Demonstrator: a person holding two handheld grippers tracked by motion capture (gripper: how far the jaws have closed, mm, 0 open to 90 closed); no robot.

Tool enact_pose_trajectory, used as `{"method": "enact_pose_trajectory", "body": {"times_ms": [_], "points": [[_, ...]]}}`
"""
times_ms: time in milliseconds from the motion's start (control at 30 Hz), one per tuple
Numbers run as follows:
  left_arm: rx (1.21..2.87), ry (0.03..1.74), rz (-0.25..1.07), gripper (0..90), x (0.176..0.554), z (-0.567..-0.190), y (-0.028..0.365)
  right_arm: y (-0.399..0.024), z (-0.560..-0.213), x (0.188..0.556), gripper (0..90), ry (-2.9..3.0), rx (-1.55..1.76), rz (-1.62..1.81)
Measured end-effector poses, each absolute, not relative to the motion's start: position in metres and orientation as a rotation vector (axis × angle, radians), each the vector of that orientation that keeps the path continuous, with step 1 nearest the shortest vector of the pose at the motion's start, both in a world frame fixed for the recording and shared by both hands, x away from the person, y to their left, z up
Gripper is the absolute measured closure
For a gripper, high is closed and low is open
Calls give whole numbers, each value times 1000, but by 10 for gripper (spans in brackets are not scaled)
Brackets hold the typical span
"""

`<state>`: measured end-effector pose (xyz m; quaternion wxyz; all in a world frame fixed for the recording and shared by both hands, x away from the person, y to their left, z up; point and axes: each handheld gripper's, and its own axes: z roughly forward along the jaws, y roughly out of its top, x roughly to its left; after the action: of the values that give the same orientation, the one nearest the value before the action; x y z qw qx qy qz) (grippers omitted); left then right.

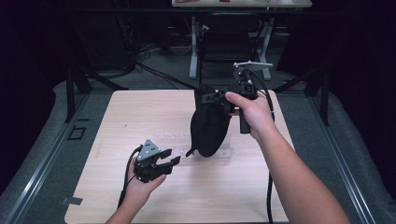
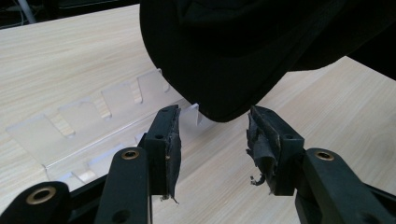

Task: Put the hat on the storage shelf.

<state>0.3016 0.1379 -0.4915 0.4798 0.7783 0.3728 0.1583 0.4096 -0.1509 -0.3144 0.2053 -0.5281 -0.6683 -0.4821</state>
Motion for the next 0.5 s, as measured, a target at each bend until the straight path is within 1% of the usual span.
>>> {"method": "enact_pose_trajectory", "body": {"times_ms": [367, 500], "points": [[1911, 871, 361, 543, 303, -485, 124, -145, -313, 409, 879, -1869, -1472, -1334], [1920, 856, 358, 558, 303, -483, 118, -144, -312, 409, 879, -1870, -1471, -1334]]}}
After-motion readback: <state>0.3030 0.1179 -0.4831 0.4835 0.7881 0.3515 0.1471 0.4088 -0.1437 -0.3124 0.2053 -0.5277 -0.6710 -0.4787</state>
